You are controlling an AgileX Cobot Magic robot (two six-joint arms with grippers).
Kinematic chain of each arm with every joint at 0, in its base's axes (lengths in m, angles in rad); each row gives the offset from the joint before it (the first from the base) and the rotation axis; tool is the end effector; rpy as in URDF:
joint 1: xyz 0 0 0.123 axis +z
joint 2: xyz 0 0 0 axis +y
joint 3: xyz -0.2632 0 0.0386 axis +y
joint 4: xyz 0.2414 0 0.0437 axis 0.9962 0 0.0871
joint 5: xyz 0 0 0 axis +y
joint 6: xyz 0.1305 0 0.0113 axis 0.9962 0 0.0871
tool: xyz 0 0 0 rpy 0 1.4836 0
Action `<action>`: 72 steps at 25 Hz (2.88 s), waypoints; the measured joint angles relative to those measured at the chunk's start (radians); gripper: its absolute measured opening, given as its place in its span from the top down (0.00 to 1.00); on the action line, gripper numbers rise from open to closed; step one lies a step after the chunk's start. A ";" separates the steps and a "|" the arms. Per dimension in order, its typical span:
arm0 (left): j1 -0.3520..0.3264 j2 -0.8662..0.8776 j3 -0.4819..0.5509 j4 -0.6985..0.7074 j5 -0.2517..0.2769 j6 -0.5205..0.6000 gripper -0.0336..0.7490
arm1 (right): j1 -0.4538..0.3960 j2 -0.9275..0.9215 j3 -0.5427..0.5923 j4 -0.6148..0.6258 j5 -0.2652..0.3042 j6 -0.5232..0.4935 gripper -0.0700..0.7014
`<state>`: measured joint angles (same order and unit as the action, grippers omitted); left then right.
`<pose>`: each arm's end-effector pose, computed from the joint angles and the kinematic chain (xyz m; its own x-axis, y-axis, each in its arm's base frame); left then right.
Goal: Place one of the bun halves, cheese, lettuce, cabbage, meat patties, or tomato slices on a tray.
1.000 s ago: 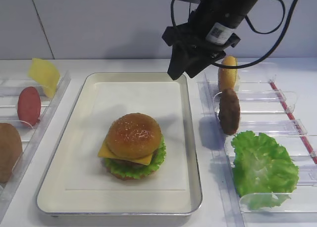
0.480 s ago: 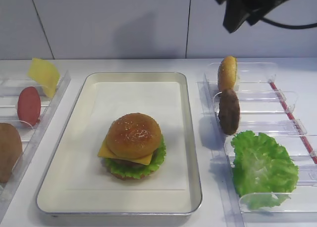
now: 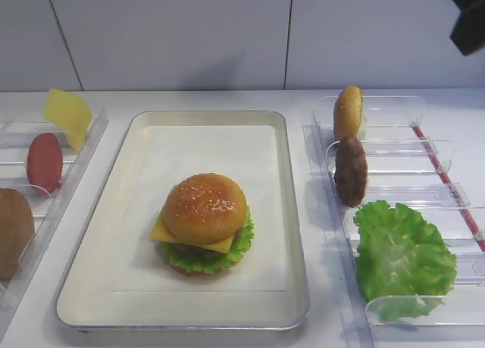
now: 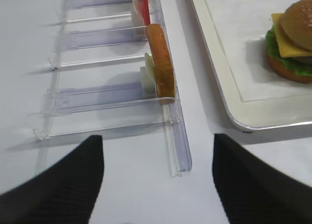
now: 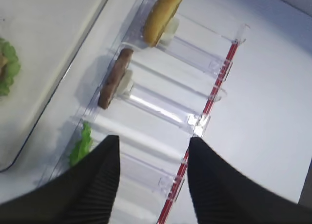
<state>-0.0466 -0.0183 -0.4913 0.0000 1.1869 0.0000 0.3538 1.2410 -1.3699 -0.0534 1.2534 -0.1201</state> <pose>0.0343 -0.0016 0.2397 -0.5558 0.0259 -0.8309 0.0466 0.9989 0.0000 0.2383 0.0809 0.3462 -0.7561 -0.4244 -0.4982 -0.4289 0.8963 -0.1126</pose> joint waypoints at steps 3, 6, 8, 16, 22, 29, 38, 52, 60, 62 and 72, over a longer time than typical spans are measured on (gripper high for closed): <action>0.000 0.000 0.000 0.000 0.000 0.000 0.40 | 0.000 -0.129 0.118 0.016 -0.010 0.009 0.45; 0.000 0.000 0.000 0.000 0.000 0.000 0.40 | 0.000 -0.252 0.218 0.017 -0.036 0.040 0.45; 0.000 0.000 0.000 0.000 0.000 0.000 0.40 | 0.000 -0.323 0.274 -0.009 -0.048 0.068 0.45; 0.000 0.000 0.000 0.000 0.000 0.000 0.40 | 0.000 -0.568 0.444 -0.118 -0.070 0.159 0.45; 0.000 0.000 0.000 0.000 0.000 0.000 0.40 | 0.000 -0.776 0.613 -0.089 -0.142 0.153 0.45; 0.000 0.000 0.000 0.000 0.000 0.000 0.40 | 0.000 -1.016 0.789 -0.012 -0.151 0.150 0.45; 0.000 0.000 0.000 0.000 0.000 0.000 0.40 | 0.000 -1.257 0.885 0.037 -0.110 0.120 0.45; 0.000 0.000 0.000 0.000 0.000 0.000 0.40 | 0.000 -1.257 0.896 0.047 -0.106 0.097 0.46; 0.000 0.000 0.000 0.000 0.000 0.000 0.40 | 0.000 -1.257 0.896 0.045 -0.106 0.106 0.46; 0.000 0.000 0.000 0.000 0.000 0.000 0.40 | 0.000 -1.257 0.896 0.041 -0.106 0.120 0.46; 0.000 0.000 0.000 0.000 0.000 0.000 0.40 | 0.000 -1.257 0.896 -0.026 -0.106 0.205 0.46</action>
<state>-0.0466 -0.0183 -0.4913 0.0000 1.1869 0.0000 0.3538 -0.0165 -0.4742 -0.0792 1.1477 0.0845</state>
